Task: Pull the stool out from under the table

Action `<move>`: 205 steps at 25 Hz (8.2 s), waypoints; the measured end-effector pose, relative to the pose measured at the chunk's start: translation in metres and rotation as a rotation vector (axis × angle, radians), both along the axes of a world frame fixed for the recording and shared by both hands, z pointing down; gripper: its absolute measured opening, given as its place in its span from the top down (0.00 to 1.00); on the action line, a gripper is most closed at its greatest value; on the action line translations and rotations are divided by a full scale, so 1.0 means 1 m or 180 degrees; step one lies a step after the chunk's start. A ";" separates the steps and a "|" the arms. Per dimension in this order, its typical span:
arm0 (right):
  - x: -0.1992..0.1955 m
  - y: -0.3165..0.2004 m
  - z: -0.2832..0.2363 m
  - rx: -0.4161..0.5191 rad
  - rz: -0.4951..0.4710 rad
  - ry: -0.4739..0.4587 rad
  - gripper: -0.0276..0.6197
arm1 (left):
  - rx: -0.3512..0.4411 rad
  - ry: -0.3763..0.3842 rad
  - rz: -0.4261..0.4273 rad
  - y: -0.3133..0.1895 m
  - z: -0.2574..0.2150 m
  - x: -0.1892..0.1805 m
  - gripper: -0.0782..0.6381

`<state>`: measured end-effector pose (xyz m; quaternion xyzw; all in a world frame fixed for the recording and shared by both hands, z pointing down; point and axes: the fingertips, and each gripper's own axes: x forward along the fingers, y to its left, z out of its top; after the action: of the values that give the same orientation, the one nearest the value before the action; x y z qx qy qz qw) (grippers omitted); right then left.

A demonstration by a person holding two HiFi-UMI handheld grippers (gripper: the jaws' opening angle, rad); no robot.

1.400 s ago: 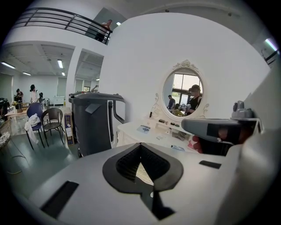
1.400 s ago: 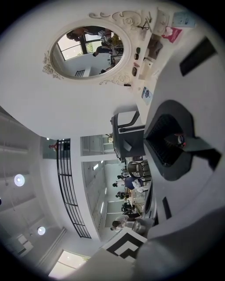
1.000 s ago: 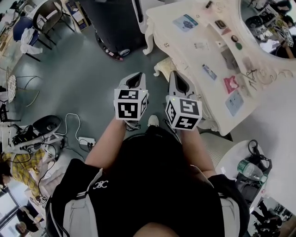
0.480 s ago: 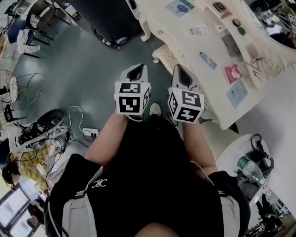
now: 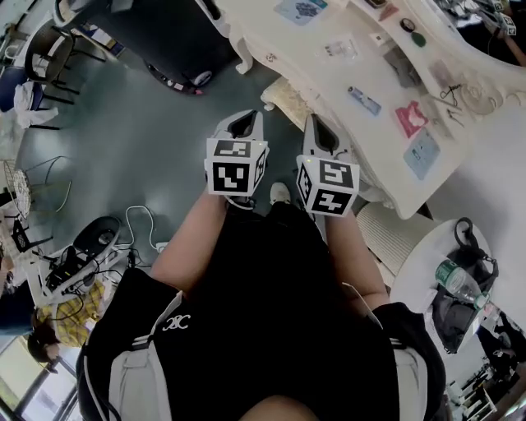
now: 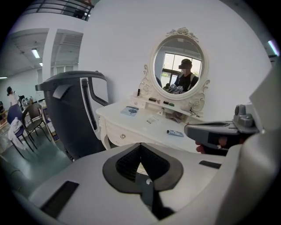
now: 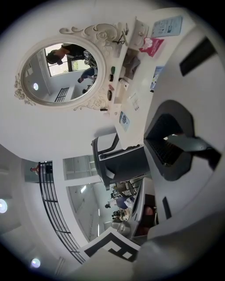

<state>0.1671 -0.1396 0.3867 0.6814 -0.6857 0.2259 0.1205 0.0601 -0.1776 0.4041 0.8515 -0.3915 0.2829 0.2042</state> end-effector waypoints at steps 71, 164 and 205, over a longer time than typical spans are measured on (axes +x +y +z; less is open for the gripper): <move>0.074 0.062 0.379 -0.1398 0.0818 -0.0090 0.95 | -0.2544 0.2290 -0.0676 -0.058 0.500 0.131 0.58; -0.213 0.036 -0.082 0.0617 -0.0845 -0.0330 0.95 | 0.0555 0.0621 -0.1095 0.053 -0.089 -0.234 0.88; -0.191 0.040 -0.142 0.1031 -0.0788 0.0044 0.95 | 0.0723 0.0720 -0.0767 0.053 -0.142 -0.196 0.88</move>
<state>-0.0236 -0.0991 0.2446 0.6039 -0.7907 0.0914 0.0409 -0.1360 -0.1246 0.2626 0.8424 -0.4945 0.1130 0.1819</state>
